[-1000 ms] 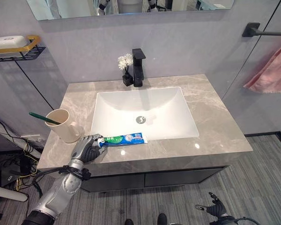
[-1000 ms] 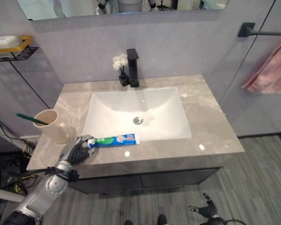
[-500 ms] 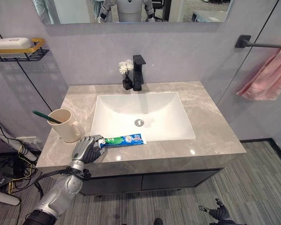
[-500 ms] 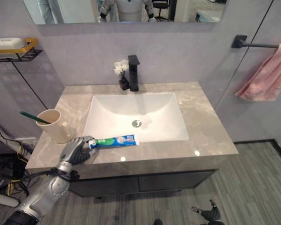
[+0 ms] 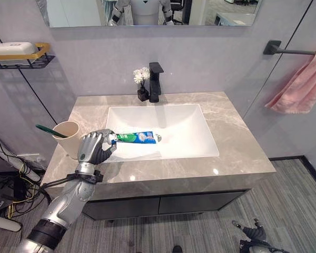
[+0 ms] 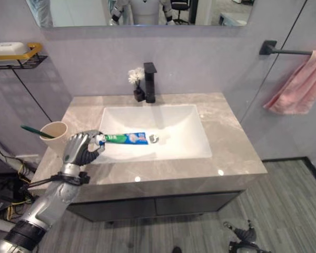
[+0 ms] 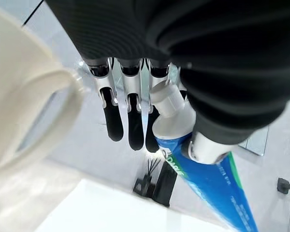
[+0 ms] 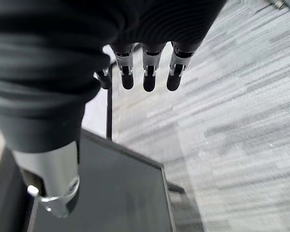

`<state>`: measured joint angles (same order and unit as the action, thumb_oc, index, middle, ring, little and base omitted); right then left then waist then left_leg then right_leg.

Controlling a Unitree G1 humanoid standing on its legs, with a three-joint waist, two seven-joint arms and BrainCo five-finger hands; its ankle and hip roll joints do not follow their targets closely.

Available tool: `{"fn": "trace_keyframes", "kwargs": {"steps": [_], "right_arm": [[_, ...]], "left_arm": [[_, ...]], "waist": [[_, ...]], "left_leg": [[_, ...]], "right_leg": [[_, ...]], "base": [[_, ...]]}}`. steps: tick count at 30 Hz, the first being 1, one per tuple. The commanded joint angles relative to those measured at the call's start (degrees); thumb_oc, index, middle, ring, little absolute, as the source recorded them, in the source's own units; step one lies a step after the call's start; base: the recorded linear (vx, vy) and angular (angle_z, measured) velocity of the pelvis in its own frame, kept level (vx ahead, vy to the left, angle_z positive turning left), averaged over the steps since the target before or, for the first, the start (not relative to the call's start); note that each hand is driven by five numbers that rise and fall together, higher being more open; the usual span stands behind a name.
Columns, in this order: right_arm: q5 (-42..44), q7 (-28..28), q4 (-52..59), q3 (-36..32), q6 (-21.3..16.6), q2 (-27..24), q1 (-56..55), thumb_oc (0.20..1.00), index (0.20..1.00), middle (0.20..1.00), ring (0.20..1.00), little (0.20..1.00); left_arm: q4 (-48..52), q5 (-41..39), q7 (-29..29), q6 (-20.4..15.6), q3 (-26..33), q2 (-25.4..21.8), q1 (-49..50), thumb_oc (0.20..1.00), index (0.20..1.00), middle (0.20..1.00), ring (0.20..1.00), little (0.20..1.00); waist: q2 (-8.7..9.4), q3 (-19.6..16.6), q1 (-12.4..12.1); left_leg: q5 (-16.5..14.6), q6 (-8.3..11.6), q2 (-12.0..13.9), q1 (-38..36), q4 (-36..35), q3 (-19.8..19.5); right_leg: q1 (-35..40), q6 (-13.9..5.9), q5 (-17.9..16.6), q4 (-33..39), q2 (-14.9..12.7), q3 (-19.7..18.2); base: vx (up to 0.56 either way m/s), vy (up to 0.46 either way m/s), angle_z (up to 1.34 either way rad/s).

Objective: Put brush and paste in cup on sink, flatten towel.

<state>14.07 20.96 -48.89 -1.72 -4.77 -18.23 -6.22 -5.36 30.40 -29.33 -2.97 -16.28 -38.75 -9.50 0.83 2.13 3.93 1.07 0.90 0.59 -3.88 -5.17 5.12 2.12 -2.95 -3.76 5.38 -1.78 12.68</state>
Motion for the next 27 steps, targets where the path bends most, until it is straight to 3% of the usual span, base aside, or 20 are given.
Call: {"fn": "trace_keyframes", "kwargs": {"steps": [1, 7, 12, 15, 19, 21, 24, 27], "right_arm": [[3.17, 3.94, 3.76, -3.85, -4.19, -3.64, 2.09, 1.0, 1.0, 1.0, 1.0, 1.0], [3.75, 7.27, 10.04, -8.3, -5.71, -5.11, 3.35, 1.0, 1.0, 1.0, 1.0, 1.0], [0.41, 11.16, 22.37, -11.89, -7.4, -6.29, 4.67, 1.0, 1.0, 1.0, 1.0, 1.0], [-7.4, 13.65, 33.95, -14.04, -7.71, -8.62, 5.53, 1.0, 1.0, 1.0, 1.0, 1.0], [-16.59, 14.7, 41.17, -14.55, -6.1, -12.64, 7.63, 1.0, 1.0, 1.0, 1.0, 1.0], [-16.44, 13.16, 44.16, -13.57, -5.86, -13.76, 10.26, 1.0, 1.0, 1.0, 1.0, 1.0], [-10.53, 8.86, 46.63, -9.55, -7.1, -13.79, 14.5, 1.0, 1.0, 1.0, 1.0, 1.0], [5.3, 3.21, 45.79, -4.91, -10.52, -11.03, 18.52, 1.0, 1.0, 1.0, 1.0, 1.0]], "left_arm": [[2.41, 2.96, -5.63, -0.17, 3.29, -1.87, -8.66, 0.2, 0.2, 0.2, 0.2, 0.2], [3.2, 5.23, -6.09, 0.73, 4.6, -3.81, -12.14, 0.2, 0.2, 0.2, 0.2, 0.2], [4.67, 7.0, -7.21, 1.99, 7.33, -5.59, -16.01, 0.2, 0.2, 0.2, 0.2, 0.2], [6.03, 7.91, -8.51, 2.73, 9.95, -6.89, -18.96, 0.2, 0.2, 0.2, 0.2, 0.2], [7.44, 8.33, -9.06, 2.85, 11.7, -7.87, -20.98, 0.2, 0.2, 0.2, 0.2, 0.2], [7.93, 7.77, -9.19, 2.94, 12.24, -8.27, -22.45, 0.2, 0.2, 0.2, 0.2, 0.2], [7.93, 6.35, -9.63, 3.42, 11.71, -8.65, -26.37, 0.2, 0.2, 0.2, 0.2, 0.2], [6.71, 3.98, -10.36, 3.51, 10.72, -8.99, -29.7, 0.2, 0.2, 0.2, 0.2, 0.2]], "waist": [[-1.02, -1.97, 0.65], [-1.05, -2.15, 0.86], [-1.16, -2.76, 1.03], [-1.05, -3.16, 1.12], [-0.81, -3.5, 0.85], [-0.73, -3.56, 0.75], [-0.48, -3.83, 0.31], [-0.12, -3.8, -0.08]], "left_leg": [[-0.61, 5.95, 6.63, -0.26, 0.17, -1.04], [-1.05, 5.79, 6.65, -0.56, 0.17, -0.78], [-1.52, 5.5, 6.43, -1.02, 0.17, -0.6], [-1.75, 5.33, 6.3, -1.12, 0.17, -0.33], [-1.93, 5.1, 6.17, -1.12, 0.17, -0.27], [-2.02, 4.97, 6.04, -1.07, 0.17, -0.19], [-2.04, 4.83, 5.86, -1.03, 0.17, -0.1], [-2.01, 4.8, 5.72, -1.02, 0.17, 0.08]], "right_leg": [[2.24, -5.25, 2.28, -0.63, -2.67, -0.08], [2.39, -5.43, 2.34, -0.68, -2.77, -0.25], [2.63, -5.56, 2.43, -0.7, -2.95, -0.57], [2.52, -5.69, 2.44, -0.75, -3.15, -0.74], [2.51, -5.77, 2.41, -0.74, -3.27, -1.0], [2.38, -5.87, 2.35, -0.7, -3.28, -1.2], [2.24, -5.93, 2.2, -0.79, -3.41, -1.43], [2.19, -5.93, 2.0, -0.75, -3.54, -1.55]], "base": [[0.0, 0.0, 0.0], [0.0, 0.0, 0.0], [0.02, 0.014, -0.03], [0.01, 0.01, 0.0], [0.0, 0.0, 0.0], [0.01, 0.023, -0.06], [0.0, 0.007, -0.01], [0.0, 0.0, 0.0]]}}
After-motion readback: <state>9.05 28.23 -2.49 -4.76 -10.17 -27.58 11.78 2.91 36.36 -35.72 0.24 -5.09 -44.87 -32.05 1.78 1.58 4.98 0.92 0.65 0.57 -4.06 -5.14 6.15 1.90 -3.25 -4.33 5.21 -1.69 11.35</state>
